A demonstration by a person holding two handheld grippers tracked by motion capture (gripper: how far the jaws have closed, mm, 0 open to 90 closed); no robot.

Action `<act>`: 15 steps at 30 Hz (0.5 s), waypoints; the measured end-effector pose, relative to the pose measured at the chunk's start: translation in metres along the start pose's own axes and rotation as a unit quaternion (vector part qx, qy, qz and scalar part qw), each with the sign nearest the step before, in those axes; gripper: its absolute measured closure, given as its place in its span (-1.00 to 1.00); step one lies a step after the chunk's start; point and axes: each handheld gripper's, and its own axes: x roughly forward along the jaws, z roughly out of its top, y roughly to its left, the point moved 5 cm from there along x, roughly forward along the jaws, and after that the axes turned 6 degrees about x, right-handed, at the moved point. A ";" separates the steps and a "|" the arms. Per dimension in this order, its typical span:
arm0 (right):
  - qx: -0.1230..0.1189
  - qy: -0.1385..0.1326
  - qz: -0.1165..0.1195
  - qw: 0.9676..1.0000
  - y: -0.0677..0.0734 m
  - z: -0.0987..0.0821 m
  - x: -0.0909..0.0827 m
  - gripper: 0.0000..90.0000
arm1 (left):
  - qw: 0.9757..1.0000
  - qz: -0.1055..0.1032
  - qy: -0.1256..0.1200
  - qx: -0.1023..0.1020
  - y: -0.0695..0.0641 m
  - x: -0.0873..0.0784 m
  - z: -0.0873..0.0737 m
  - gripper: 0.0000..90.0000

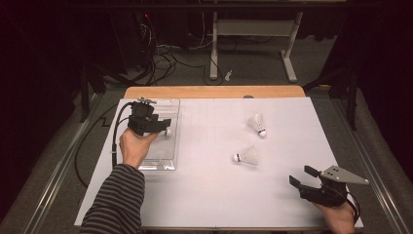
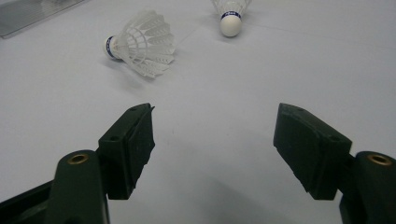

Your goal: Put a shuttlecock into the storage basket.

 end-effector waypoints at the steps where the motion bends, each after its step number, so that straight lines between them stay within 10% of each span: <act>1: 0.000 0.000 0.000 1.000 0.000 0.000 0.000 -0.35 | 1.000 -0.001 0.000 0.000 0.000 -0.001 0.000 -0.04; 15: 0.000 0.000 0.000 1.000 0.000 0.000 0.000 -0.35 | 1.000 -0.008 -0.023 -0.009 -0.005 -0.007 -0.009 -0.16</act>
